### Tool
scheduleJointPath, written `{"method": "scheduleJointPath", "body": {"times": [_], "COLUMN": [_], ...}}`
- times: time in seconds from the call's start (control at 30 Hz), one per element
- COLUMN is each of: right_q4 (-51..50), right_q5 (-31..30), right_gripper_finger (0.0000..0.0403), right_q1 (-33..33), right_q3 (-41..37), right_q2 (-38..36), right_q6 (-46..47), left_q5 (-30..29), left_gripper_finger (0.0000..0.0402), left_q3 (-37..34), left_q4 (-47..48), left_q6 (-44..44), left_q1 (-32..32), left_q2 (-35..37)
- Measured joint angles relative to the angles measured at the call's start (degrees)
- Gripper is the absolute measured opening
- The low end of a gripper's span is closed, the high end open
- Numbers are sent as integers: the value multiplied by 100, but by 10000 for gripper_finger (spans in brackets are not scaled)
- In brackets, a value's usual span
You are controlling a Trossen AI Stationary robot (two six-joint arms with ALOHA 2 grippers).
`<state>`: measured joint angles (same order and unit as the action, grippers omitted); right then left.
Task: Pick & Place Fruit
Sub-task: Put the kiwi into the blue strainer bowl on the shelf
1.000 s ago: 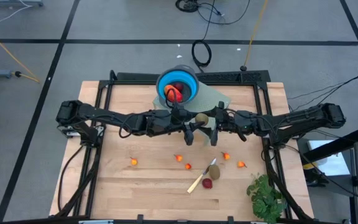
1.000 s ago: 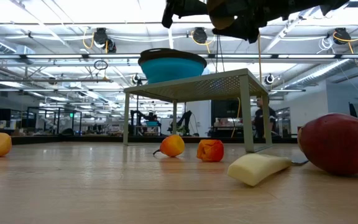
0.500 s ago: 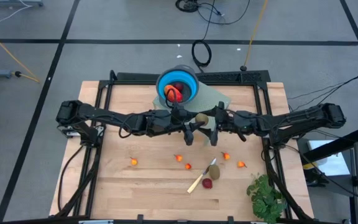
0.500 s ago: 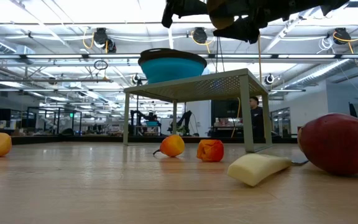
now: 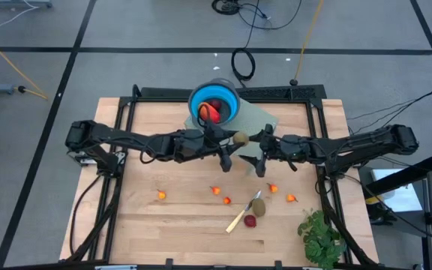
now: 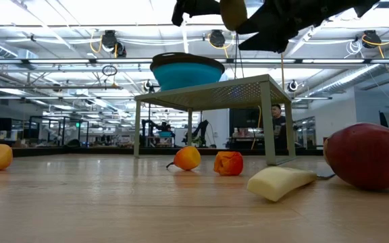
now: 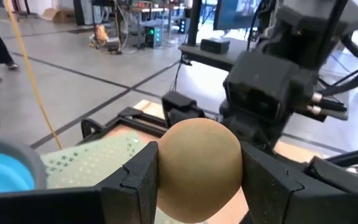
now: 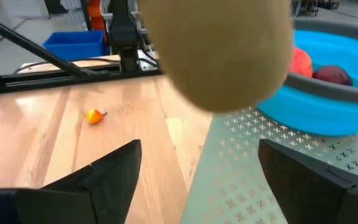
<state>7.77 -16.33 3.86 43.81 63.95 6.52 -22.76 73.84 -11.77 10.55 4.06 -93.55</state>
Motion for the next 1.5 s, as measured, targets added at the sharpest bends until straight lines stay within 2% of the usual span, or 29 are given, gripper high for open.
{"method": "scheduleJointPath", "body": {"times": [0.27,0.57,0.87,1.0,1.2,1.5], "right_q4": [-309,-436,-1267,-1531,-1814,-2318], "right_q5": [-6,-8,14,464,908,915], "right_gripper_finger": [249,148,51,13,7,1], "right_q1": [0,0,0,-8,-9,-9], "right_q3": [0,4,4,2,0,-197], "right_q2": [-88,-339,-960,-1289,-1805,-2720], "right_q6": [180,145,-159,-264,-269,-273], "left_q5": [-84,-84,-69,-69,-70,-71], "left_gripper_finger": [175,175,175,175,175,175], "left_q3": [4,7,9,9,9,9], "left_q4": [92,421,505,545,565,570], "left_q6": [-128,-187,-187,-180,-141,-98], "left_q1": [-119,-276,-308,-308,-313,-313], "left_q2": [183,444,532,520,522,522]}}
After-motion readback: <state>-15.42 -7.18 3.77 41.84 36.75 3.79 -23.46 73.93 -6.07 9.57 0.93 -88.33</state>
